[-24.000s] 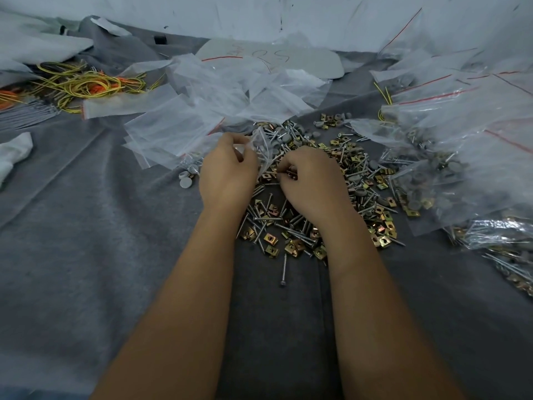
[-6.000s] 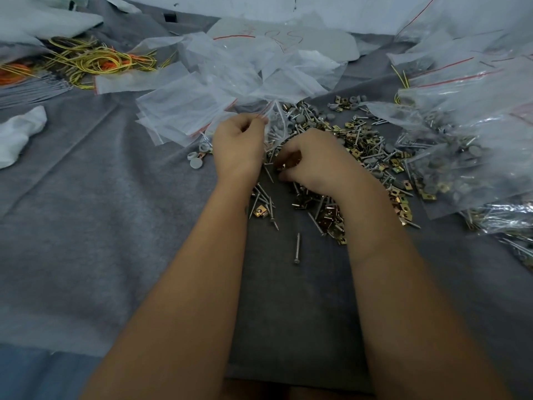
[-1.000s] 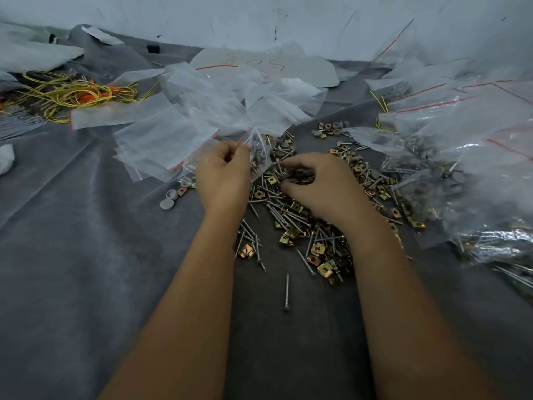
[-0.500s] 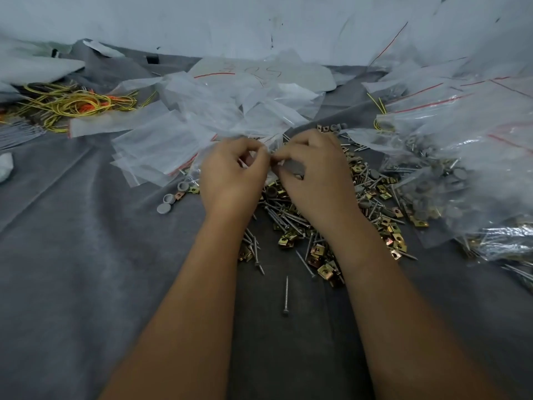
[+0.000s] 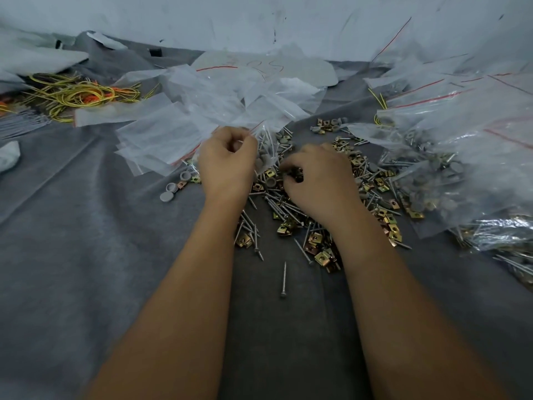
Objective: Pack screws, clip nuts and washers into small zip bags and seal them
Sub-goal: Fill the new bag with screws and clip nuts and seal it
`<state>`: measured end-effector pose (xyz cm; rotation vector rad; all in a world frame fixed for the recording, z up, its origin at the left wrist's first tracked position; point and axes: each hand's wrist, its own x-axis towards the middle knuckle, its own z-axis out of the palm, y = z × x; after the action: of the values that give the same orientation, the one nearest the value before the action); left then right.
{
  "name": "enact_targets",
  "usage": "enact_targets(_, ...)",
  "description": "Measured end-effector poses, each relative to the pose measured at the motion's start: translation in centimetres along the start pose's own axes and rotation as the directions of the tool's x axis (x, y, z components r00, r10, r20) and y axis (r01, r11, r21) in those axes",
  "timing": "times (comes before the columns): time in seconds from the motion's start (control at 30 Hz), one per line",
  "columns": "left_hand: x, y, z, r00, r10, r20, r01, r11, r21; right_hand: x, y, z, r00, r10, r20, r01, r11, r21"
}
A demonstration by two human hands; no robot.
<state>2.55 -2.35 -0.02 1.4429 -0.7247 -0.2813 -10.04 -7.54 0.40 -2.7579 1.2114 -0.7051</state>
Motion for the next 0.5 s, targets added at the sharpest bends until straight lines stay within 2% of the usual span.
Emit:
enact_targets(0.07,-0.08,0.11,-0.02,1.0,-0.016,0.022,0.016,1.0,-0.019,0.09,-0.09,-0.03,0.999,-0.007,-0.037,0.006,1.0,-0.005)
enact_targets(0.5,-0.26,-0.08,0.03,0.994,0.012,0.108,-0.015,1.0,0.025,0.12,-1.01,0.1,0.999,-0.012,-0.038,0.012,1.0,0.009)
